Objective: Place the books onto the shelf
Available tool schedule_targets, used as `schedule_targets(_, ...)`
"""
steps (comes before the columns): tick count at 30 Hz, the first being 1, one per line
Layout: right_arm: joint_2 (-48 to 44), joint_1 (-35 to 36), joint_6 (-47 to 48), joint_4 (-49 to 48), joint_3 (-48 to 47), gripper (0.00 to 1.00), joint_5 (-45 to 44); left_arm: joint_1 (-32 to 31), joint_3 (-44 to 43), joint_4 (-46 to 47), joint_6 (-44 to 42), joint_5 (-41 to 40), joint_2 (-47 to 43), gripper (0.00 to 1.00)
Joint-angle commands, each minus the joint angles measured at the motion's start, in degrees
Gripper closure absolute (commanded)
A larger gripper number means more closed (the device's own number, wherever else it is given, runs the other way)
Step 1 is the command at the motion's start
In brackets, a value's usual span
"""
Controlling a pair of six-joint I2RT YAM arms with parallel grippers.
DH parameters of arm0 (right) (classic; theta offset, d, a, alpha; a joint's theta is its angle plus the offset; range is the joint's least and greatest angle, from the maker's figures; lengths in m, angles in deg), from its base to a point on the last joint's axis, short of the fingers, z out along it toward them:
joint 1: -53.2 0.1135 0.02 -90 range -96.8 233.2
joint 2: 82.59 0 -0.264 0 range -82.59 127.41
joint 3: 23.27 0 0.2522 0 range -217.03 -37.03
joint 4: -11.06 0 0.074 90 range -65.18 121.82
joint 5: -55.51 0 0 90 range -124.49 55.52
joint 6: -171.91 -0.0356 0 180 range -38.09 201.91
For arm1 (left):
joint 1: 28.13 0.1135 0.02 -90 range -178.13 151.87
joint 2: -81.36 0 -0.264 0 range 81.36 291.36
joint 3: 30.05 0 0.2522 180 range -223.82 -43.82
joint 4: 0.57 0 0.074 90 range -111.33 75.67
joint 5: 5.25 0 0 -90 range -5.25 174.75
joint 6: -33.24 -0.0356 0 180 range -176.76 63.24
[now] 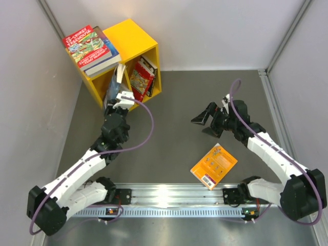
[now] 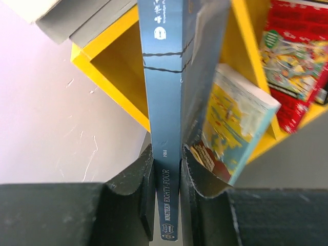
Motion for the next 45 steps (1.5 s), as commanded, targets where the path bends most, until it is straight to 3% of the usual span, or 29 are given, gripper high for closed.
schedule_targets(1,0.6,-0.7,1.6,1.0,-4.1,0.0,0.5,5.2,1.7,17.1,-0.8,1.8,1.5,1.0)
schedule_targets(10,1.9,-0.7,3.7,4.9,-6.5,0.0,0.3,19.0,8.3,26.1,7.7,12.1,10.1,1.0)
schedule_targets(17,2.8,-0.8,4.5,6.1,-7.3,0.0,0.2,19.4,6.4,32.9,10.3,11.9,17.5,1.0)
schedule_targets(24,3.2,-0.8,5.0,6.7,-8.4,0.0,-0.3,19.3,-2.1,29.2,12.4,16.2,21.6,1.0)
schedule_targets(30,0.9,-1.1,5.1,7.2,-6.5,0.0,-1.2,17.2,2.0,29.6,14.5,19.2,21.0,1.0)
schedule_targets(36,0.9,-1.1,4.2,6.5,-5.1,0.0,-1.1,14.3,-5.4,29.3,9.2,17.9,20.7,1.0)
schedule_targets(45,0.1,-1.0,4.1,5.8,-2.7,0.0,-1.2,12.4,-9.8,34.8,-7.5,19.8,18.5,1.0)
